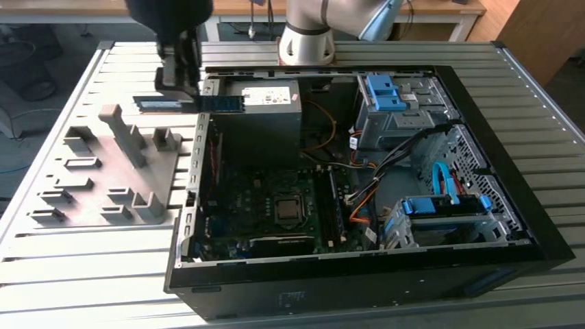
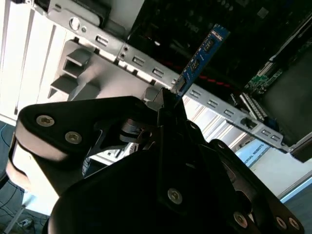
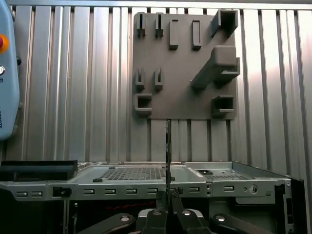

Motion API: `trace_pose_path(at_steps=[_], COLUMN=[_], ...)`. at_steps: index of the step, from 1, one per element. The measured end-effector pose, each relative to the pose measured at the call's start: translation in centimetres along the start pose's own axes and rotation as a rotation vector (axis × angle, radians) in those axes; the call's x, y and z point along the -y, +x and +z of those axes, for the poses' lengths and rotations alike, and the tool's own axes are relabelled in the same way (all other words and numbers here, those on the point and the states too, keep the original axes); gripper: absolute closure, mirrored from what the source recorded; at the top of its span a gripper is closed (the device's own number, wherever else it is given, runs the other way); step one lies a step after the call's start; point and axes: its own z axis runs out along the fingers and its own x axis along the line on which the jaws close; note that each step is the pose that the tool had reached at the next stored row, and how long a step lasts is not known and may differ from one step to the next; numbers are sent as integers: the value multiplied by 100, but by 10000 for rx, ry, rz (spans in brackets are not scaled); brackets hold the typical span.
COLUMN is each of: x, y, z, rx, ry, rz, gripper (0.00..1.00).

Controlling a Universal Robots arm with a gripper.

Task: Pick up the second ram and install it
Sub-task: 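Pick up the second ram and move it above second insertion slot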

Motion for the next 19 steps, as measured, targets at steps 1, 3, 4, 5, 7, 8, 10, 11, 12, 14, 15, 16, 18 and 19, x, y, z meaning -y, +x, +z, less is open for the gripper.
trace_pose_path(at_steps=[1,3,4,5,7,8,10,11,12,14,15,16,18,19], x=[43,131,176,224,315,360,450,494,539,632,677,722,812,860], y=[-1,-3,-4,-4,-6,-7,-9,-10,-10,-12,-13,-14,-16,-16], z=[-4,-11,-14,-17,-23,-27,-34,-36,-39,-43,-45,-47,-51,-51], rx=[-1,-1,0,0,0,-1,-2,-2,-2,-2,-1,-2,-2,-2], ry=[-5,-16,-21,-28,-39,-46,-59,-64,-70,-81,-86,-91,-101,-104], rz=[0,2,1,1,2,2,2,3,2,4,3,2,5,4], gripper=[86,86,86,86,86,86,86,86,86,86,86,86,86,86])
